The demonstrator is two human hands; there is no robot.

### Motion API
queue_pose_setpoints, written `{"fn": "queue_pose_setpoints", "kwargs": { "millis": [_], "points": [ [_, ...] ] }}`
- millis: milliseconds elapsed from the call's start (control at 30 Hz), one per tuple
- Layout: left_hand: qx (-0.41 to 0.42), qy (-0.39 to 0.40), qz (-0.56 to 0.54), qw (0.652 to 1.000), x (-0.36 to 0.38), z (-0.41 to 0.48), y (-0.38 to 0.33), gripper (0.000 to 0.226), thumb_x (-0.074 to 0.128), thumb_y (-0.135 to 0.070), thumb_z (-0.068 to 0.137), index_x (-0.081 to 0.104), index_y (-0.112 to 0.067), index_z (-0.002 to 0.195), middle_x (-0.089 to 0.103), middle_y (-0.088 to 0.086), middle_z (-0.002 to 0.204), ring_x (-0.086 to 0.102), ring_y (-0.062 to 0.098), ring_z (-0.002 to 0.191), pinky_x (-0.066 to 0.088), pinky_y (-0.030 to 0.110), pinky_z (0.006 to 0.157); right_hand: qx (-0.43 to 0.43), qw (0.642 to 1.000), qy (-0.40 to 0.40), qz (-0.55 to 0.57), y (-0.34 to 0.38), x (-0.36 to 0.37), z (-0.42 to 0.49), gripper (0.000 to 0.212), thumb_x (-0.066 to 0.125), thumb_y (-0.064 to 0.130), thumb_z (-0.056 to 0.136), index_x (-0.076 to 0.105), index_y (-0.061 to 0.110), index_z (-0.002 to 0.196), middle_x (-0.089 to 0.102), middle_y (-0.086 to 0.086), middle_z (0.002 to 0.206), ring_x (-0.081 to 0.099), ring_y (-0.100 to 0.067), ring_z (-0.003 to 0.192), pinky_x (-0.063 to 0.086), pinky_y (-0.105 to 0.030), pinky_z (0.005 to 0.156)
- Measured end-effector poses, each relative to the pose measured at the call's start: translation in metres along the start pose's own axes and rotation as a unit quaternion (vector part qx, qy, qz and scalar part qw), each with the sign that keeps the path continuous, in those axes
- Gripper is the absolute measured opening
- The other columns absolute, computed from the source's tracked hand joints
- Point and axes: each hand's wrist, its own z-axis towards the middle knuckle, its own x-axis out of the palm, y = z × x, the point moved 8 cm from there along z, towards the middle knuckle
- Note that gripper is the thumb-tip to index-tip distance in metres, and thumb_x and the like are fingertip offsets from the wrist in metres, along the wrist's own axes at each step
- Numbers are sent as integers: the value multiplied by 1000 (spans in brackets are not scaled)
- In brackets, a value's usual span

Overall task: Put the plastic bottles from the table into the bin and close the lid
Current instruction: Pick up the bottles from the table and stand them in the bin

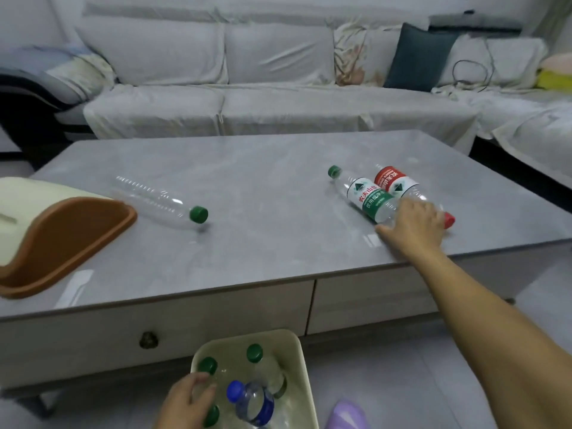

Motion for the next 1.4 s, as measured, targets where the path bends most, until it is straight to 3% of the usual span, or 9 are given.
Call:
{"fn": "queue_pose_setpoints", "kwargs": {
  "millis": [167, 367, 467, 533, 667, 933, 1100, 1233, 1400],
  "points": [
    [10, 48, 60, 997, 4, 4, -7, 9, 60, -17, 87, 59, -22, 95, 65, 8, 110, 60, 18, 96, 45, 29, 83, -42, 984, -53, 163, 21, -45, -18, 69, 65, 58, 69, 50, 8, 114, 59, -19, 109, 55, -38, 98, 49, -51, 82],
    [17, 134, 185, 973, 56, 3, 6, 28, 57, -39, 83, 58, -16, 100, 65, 2, 101, 61, 22, 90, 48, 30, 76, -96, 888, -25, 449, 45, -133, -82, 61, 63, 48, 71, 47, 11, 117, 54, -2, 105, 57, -24, 90, 52, -35, 73],
    [14, 161, 190, 968, 77, 1, 5, 24, 55, -33, 81, 56, -15, 96, 64, 7, 99, 62, 25, 87, 53, 39, 79, -147, 847, 40, 510, 68, -153, -115, 63, 62, 47, 70, 43, 18, 122, 56, 3, 103, 62, -30, 94, 57, -49, 76],
    [9, 171, 182, 968, 85, -7, -4, 27, 54, -25, 83, 54, -13, 107, 62, 8, 106, 61, 27, 95, 50, 37, 81, -181, 841, 79, 504, 83, -156, -131, 63, 63, 47, 67, 41, 22, 121, 58, 7, 94, 63, -29, 85, 56, -52, 71],
    [23, 201, 129, 971, 106, -27, -10, 35, 50, -24, 81, 49, -21, 116, 60, 4, 112, 60, 24, 98, 51, 39, 88, -249, 872, 150, 394, 124, -131, -163, 65, 59, 61, 59, 44, 31, 114, 61, 7, 85, 60, -3, 68, 52, -19, 61],
    [80, 234, 145, 958, 120, -46, -12, 57, 48, -36, 81, 36, -23, 134, 56, 8, 130, 55, 29, 117, 46, 37, 97, -381, 843, 354, 135, 222, 14, -255, 68, 59, 59, 71, 37, 28, 127, 58, -8, 113, 59, -30, 99, 51, -38, 79],
    [38, 191, 181, 964, 91, -40, 13, 39, 43, -37, 80, 65, -14, 103, 70, 14, 105, 64, 33, 101, 53, 39, 84, -382, 812, 441, 11, 226, 95, -301, 70, 67, 50, 74, 37, 23, 131, 54, -15, 120, 58, -36, 105, 48, -39, 80],
    [21, 98, 177, 979, 49, -26, 26, 27, 47, -30, 89, 63, -10, 83, 72, 12, 90, 65, 30, 88, 51, 35, 73, -366, 772, 519, -6, 203, 125, -323, 85, 68, 50, 76, 23, 29, 145, 45, -14, 137, 53, -33, 118, 47, -40, 91],
    [78, 2, 124, 989, 30, -17, 7, 15, 51, -25, 89, 62, -15, 86, 65, 1, 90, 61, 21, 83, 50, 34, 71, -328, 824, 454, 89, 183, 84, -252, 82, 62, 57, 79, 25, 28, 145, 51, -10, 135, 50, -28, 122, 47, -41, 95]
  ]
}}
